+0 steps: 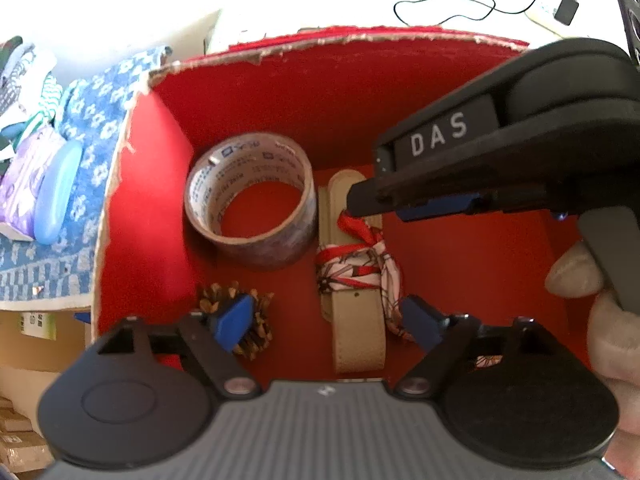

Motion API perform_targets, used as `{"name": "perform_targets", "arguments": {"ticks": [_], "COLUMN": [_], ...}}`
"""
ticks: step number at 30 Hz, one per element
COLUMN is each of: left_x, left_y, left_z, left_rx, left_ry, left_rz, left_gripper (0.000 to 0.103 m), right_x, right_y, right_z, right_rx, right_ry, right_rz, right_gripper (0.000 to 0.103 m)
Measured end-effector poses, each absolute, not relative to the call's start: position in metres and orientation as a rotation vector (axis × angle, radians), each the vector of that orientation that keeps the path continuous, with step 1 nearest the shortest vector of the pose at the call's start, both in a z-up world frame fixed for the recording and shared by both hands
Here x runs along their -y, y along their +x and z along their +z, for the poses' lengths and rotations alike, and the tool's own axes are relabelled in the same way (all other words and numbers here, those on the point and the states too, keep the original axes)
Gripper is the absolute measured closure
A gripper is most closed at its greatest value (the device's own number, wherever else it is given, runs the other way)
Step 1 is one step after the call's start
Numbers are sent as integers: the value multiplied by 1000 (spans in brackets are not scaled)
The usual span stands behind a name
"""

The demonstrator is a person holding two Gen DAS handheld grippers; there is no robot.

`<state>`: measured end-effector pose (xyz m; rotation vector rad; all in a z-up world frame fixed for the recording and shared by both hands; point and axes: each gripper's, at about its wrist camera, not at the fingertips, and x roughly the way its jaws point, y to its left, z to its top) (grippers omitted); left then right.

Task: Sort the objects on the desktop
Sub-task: 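Open the right tool to release the slipper inside the box, then lift the open right tool out of the red box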

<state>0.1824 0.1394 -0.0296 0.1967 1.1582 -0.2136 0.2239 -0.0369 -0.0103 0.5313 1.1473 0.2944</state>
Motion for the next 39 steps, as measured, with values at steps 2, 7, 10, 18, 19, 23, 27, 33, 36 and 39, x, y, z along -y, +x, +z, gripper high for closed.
{"name": "perform_targets", "arguments": {"ticks": [2, 7, 10, 18, 19, 23, 27, 33, 36, 39], "left_x": [-140, -151, -149, -140, -141, -140, -136, -135, -135, -138], "left_y": [180, 183, 180, 172, 170, 163, 152, 138, 129, 120], "left_z": [-24, -13, -10, -1, -1, 5, 17, 27, 32, 38], "left_rx": [-1137, -1112, -1099, -1050, -1049, -1041, -1024, -990, -978, -971], "left_ry": [199, 178, 181, 165, 166, 165, 164, 159, 149, 107], "left_rz": [-208, -211, -198, -168, -164, -149, -133, -89, -71, -62], "left_gripper": [16, 16, 15, 8, 8, 8, 6, 3, 3, 3], "right_x": [37, 42, 46, 53, 53, 55, 58, 63, 66, 73], "right_y": [222, 213, 207, 188, 186, 179, 172, 160, 152, 142], "right_z": [-7, 8, 19, 26, 27, 31, 34, 40, 44, 51], "right_rx": [-1128, -1063, -1021, -962, -958, -946, -927, -910, -897, -868], "right_ry": [518, 476, 423, 360, 360, 359, 368, 384, 395, 415], "right_rz": [283, 261, 233, 163, 165, 175, 200, 253, 294, 352], "right_gripper": [69, 69, 67, 62, 62, 62, 61, 61, 61, 61]}}
